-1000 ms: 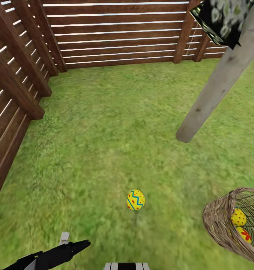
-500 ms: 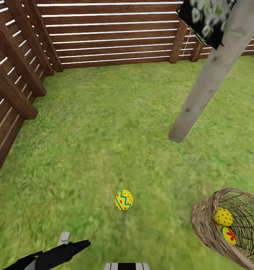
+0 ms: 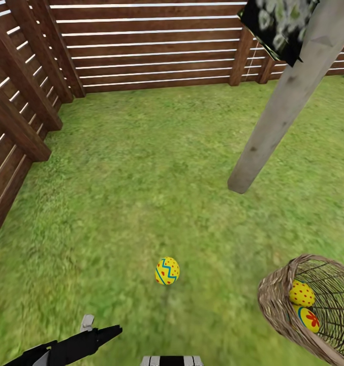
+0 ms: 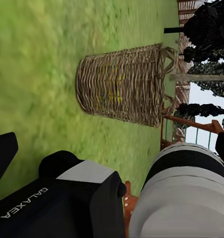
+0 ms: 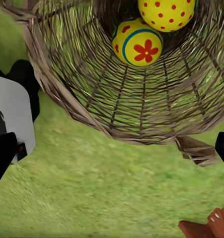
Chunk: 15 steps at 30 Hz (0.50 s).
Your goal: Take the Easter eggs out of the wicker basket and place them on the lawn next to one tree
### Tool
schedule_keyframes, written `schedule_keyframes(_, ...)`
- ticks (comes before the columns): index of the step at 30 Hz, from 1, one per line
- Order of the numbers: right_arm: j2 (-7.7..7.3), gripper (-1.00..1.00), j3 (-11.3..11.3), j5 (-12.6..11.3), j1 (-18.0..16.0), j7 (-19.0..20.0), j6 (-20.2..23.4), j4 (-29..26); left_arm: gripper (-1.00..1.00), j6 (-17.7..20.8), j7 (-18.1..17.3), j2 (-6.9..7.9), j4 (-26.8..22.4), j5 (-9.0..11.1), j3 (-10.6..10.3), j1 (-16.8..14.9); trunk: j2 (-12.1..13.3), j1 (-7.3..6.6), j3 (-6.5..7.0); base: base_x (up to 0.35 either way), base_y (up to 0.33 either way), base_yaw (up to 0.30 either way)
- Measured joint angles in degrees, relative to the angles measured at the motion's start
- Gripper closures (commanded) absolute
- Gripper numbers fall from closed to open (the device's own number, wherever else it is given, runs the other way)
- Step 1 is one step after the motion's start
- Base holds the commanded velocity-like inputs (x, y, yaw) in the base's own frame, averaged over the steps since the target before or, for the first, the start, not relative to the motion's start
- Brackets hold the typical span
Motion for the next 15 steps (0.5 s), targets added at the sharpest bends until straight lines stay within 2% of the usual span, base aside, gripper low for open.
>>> schedule_keyframes(8, 3.01, -1.0, 0.0, -0.11, 0.0, -0.33, 0.42, 0.22, -1.0, 0.01, -0.05, 0.0, 0.0, 0.0, 0.01, 0.0, -3.21, 1.76, -1.44, 0.0, 0.0, 0.0)
schedule_keyframes(13, 3.9, -1.0, 0.02, -0.35, 0.03, -0.41, 0.46, 0.81, -1.0, 0.02, -0.05, 0.01, -0.02, 0.0, 0.01, 0.0, -5.21, 2.85, -2.33, 0.0, 0.0, 0.0)
schedule_keyframes(15, 4.87, -1.0, 0.01, -0.38, 0.04, -0.41, 0.34, 2.37, -1.0, 0.0, -0.04, 0.0, 0.0, 0.0, 0.0, 0.0, -6.02, 3.29, -2.69, 0.0, 0.0, 0.0)
